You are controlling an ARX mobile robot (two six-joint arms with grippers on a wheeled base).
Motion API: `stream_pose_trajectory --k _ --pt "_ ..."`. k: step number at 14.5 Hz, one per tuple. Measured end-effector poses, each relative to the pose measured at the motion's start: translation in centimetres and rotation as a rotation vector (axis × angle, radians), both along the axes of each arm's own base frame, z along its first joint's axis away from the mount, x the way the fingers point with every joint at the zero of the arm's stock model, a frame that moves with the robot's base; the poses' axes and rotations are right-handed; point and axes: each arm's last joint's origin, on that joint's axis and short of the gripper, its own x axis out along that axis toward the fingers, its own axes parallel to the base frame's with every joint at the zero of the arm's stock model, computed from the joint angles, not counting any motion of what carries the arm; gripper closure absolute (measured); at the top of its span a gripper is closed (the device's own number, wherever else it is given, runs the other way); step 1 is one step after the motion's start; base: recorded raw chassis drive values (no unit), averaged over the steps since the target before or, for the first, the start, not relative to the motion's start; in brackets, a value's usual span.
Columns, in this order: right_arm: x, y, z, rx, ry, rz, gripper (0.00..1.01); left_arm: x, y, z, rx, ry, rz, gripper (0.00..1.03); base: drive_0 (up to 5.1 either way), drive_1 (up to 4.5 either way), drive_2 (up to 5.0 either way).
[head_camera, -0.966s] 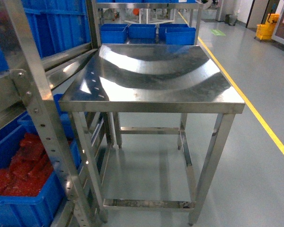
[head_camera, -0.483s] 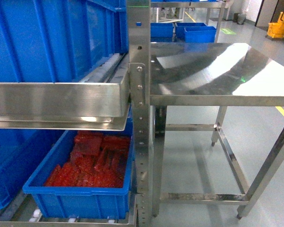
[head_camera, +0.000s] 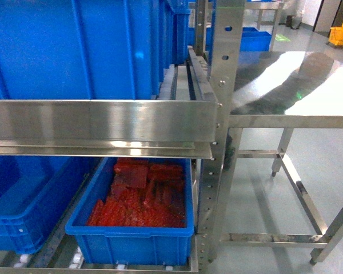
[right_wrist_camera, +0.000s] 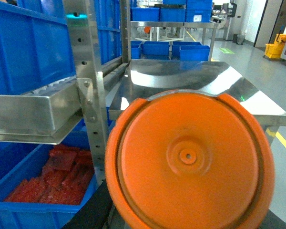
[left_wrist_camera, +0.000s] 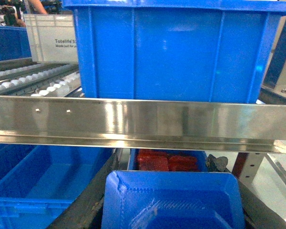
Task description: Sort blue parts and orange caps into right shelf containers
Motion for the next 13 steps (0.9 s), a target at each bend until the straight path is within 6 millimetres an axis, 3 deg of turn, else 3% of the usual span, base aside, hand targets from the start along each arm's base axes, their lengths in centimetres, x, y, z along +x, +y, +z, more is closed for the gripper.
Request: stream_pose_trajectory --k 13 --pt "0.0 0.0 0.08 0.0 -0.008 0.001 0.6 0.0 0.01 0.01 0.0 -0.001 0.002 0.6 -5.0 2.42 2.4"
